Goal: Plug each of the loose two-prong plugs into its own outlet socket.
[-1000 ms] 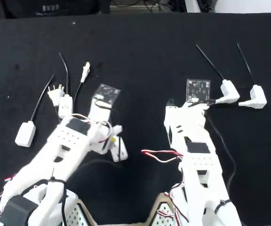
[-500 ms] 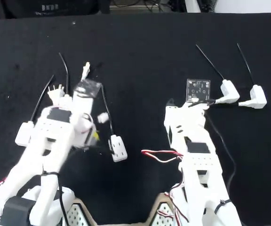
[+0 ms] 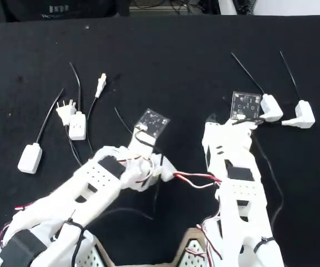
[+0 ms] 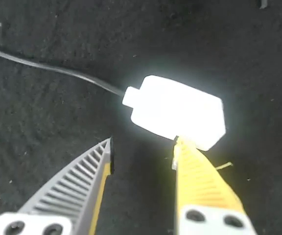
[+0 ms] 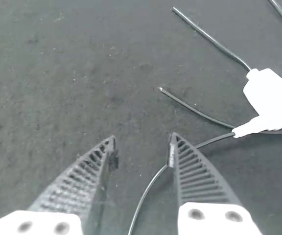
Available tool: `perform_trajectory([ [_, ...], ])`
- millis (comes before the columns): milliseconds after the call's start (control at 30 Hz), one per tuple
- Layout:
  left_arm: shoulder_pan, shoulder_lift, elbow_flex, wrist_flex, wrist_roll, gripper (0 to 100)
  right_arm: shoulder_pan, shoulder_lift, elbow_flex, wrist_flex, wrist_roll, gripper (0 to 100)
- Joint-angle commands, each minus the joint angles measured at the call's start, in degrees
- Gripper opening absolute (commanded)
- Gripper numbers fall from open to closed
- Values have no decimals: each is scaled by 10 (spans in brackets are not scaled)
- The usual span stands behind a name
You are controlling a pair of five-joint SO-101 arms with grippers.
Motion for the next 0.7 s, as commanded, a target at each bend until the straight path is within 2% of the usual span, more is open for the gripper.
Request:
perform_trajectory([
  [0,4,-16,-51,33,6,214,11,-19,-33,3,-4,162],
  [133,-68,-14,-139,128,7,214,11,-19,-33,3,-4,162],
  [200,-116,-10,-175,132,11,214,11,-19,-33,3,-4,162],
  [367,-153,25,-184,65,40,214,11,-17,-33,3,-4,162],
  [533,-153,164,-181,-41,98,211,11,-16,-33,3,-4,162],
  [600,-159,222,-205,-48,133,211,11,-15,-33,3,-4,162],
  [667,-167,265,-243,-20,167,210,11,-15,-33,3,-4,162],
])
